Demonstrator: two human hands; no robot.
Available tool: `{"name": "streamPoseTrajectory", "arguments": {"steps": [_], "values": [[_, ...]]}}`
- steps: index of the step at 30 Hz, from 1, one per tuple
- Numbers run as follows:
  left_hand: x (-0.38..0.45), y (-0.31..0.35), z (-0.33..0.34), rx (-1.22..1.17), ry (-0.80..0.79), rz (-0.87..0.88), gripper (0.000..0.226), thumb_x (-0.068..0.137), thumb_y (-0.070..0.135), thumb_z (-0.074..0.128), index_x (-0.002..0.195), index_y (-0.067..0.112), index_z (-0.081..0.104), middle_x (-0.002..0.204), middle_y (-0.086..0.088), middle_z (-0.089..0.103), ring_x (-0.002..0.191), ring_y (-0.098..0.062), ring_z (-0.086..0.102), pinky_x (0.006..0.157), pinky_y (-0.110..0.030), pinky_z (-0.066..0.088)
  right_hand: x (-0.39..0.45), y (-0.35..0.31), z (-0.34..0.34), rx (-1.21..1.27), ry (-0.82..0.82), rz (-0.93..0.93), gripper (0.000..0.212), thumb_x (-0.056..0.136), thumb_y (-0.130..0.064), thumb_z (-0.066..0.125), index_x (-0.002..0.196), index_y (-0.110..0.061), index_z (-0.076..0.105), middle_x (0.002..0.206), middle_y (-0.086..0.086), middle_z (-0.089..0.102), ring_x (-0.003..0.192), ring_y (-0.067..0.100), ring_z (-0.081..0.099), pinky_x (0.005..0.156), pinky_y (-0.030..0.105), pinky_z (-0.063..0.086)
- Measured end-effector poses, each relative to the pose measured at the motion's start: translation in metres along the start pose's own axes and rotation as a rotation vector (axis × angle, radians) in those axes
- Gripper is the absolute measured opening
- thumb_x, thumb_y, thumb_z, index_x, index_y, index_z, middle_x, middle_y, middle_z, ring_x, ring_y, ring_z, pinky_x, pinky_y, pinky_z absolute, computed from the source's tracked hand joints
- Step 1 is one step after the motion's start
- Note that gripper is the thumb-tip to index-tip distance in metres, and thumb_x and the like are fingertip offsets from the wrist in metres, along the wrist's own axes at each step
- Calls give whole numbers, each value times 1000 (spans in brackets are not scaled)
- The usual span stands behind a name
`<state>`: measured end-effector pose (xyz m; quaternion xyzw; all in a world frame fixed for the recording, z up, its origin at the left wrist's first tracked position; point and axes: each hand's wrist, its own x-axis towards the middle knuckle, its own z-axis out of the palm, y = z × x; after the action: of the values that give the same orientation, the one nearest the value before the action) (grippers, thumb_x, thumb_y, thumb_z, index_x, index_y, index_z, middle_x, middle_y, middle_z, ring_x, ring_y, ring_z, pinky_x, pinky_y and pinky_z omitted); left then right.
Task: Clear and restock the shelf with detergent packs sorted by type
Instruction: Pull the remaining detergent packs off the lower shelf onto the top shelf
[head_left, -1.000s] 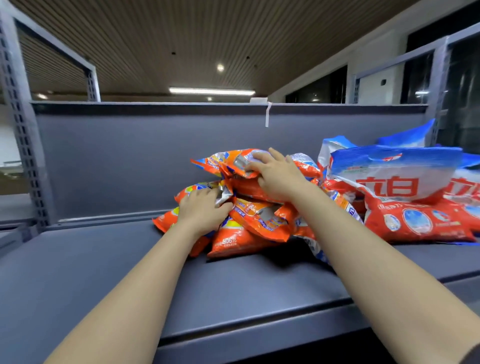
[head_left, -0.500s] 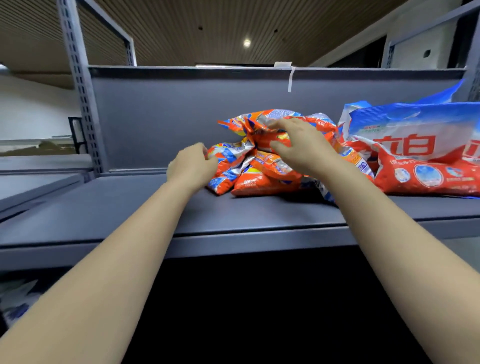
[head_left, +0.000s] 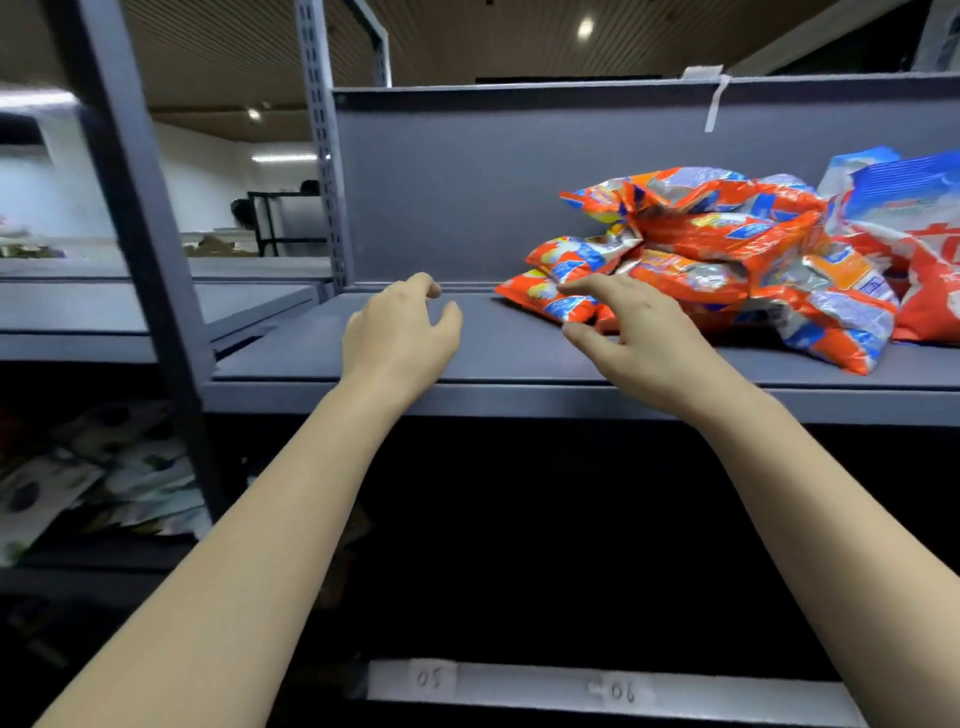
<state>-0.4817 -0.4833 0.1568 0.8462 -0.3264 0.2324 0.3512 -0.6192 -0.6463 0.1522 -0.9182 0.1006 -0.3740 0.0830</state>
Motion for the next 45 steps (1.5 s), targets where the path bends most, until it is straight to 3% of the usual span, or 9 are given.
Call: {"name": "streamPoseTrajectory", "arguments": {"steps": [12,21,25,29,34,37,41,45], "values": [[-87,-161,-113,122,-85,21,32,94,38,45,117,20,59,114,4,63,104,-20,56,87,-36,45,-44,-178,88,105,-153,3,39,90,-38,54,128,-28,54,129,-5,57,121,18,50,101,43,40],[-126,-308,-183,288,-227,-136,34,97,40,41,121,20,55,113,3,62,100,-18,57,84,-36,47,-49,-299,190,124,-433,-37,40,90,-44,50,129,-34,50,125,-11,55,117,14,52,97,38,43],[-125,-361,-206,369,-273,-206,36,98,43,38,121,19,54,103,3,62,85,-18,59,76,-34,47,-38,-334,230,107,-504,-52,39,92,-47,46,130,-36,46,130,-10,52,123,13,48,100,39,40],[-116,-413,-226,401,-297,-279,38,99,41,39,126,19,51,106,1,62,87,-20,59,76,-34,47,-20,-366,267,122,-559,-72,37,95,-45,46,130,-36,45,136,-12,49,125,12,44,101,35,39],[-109,-487,-232,431,-312,-364,38,97,44,39,125,21,52,93,6,60,71,-16,55,74,-34,49,6,-401,316,152,-609,-86,37,96,-43,46,131,-33,46,133,-9,49,118,12,48,90,28,40],[-99,-529,-233,432,-317,-414,39,97,44,39,127,22,51,91,7,60,75,-16,58,80,-36,50,27,-420,350,164,-641,-91,36,96,-42,47,131,-32,46,132,-8,50,112,12,49,85,27,39],[-73,-585,-243,449,-293,-442,38,98,43,39,126,22,52,101,3,63,76,-17,56,67,-29,48,63,-447,396,176,-705,-77,38,97,-41,48,133,-29,45,131,-4,51,117,16,49,94,34,45],[-47,-637,-258,473,-312,-478,40,97,43,40,129,21,50,112,0,63,87,-21,62,71,-32,50,97,-476,436,165,-735,-76,38,97,-39,48,132,-27,45,135,-1,48,106,19,57,91,40,48]]}}
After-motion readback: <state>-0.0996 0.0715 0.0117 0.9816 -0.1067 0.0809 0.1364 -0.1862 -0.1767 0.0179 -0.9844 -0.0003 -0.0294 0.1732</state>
